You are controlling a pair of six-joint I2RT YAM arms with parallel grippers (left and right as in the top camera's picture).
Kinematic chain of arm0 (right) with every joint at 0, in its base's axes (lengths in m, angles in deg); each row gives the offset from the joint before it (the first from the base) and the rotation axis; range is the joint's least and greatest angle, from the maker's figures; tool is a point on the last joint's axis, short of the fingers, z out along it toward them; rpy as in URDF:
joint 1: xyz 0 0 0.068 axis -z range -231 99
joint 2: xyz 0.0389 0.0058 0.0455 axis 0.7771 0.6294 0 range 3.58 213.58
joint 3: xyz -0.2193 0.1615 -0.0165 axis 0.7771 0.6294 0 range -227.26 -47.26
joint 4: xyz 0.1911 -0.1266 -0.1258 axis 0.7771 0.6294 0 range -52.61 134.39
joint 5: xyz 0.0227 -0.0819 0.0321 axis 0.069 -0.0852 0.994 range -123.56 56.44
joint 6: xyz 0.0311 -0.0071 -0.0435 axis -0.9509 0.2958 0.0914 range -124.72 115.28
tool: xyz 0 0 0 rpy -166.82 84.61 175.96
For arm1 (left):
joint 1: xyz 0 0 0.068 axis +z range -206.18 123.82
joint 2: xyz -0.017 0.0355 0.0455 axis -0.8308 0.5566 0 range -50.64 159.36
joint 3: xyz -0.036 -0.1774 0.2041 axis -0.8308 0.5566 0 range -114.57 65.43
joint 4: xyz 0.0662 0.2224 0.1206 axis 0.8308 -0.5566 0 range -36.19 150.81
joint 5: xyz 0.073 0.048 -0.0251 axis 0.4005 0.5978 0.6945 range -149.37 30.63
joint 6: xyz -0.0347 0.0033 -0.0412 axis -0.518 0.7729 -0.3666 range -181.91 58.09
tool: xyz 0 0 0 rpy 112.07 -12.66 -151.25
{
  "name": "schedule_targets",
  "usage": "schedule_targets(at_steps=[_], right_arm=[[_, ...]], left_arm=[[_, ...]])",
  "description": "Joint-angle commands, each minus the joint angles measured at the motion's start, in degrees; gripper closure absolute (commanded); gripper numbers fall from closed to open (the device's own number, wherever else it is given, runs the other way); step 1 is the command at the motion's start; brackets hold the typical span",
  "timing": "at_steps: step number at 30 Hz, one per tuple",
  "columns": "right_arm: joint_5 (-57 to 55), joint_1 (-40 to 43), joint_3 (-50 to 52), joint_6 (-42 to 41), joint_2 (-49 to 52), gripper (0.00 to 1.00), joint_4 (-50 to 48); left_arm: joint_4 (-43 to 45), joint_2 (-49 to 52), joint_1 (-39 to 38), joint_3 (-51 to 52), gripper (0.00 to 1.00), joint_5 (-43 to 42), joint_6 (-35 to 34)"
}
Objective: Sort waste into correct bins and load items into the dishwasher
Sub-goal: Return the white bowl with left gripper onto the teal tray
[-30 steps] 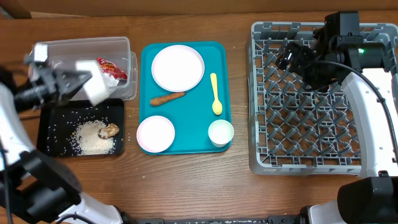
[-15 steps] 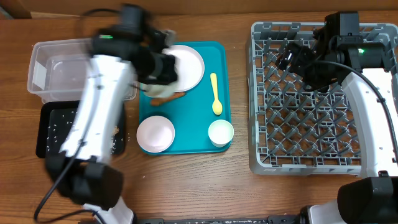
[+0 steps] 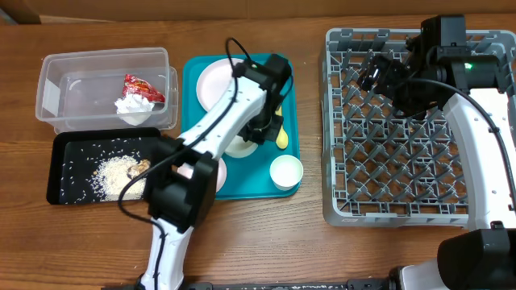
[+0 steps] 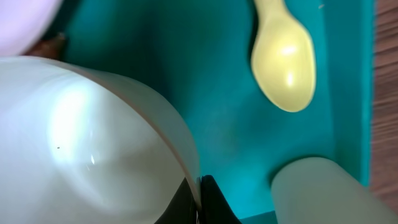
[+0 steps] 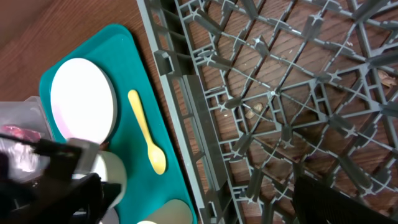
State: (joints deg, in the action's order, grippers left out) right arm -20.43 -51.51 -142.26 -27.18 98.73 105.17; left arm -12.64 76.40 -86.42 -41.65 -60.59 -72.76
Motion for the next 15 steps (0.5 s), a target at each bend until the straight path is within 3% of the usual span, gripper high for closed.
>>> schedule_targets(at_steps=[1,6,11,15], right_arm=[[-0.2,-0.1,-0.6,0.0,-0.2,0.0,-0.2],[-0.2,-0.1,-0.6,0.0,-0.2,0.0,-0.2],[-0.2,-0.1,-0.6,0.0,-0.2,0.0,-0.2],[-0.2,-0.1,-0.6,0.0,-0.2,0.0,-0.2]], left_arm=[[-0.2,0.2,-1.0,-0.7,0.96,1.6,-1.2],[-0.4,0.2,-1.4,-0.7,0.96,1.2,-1.2],[-0.8,0.2,-1.3,-0.7,0.62,1.2,-1.2],[-0.7,0.2,-1.2,-0.7,0.48,1.2,-1.2]])
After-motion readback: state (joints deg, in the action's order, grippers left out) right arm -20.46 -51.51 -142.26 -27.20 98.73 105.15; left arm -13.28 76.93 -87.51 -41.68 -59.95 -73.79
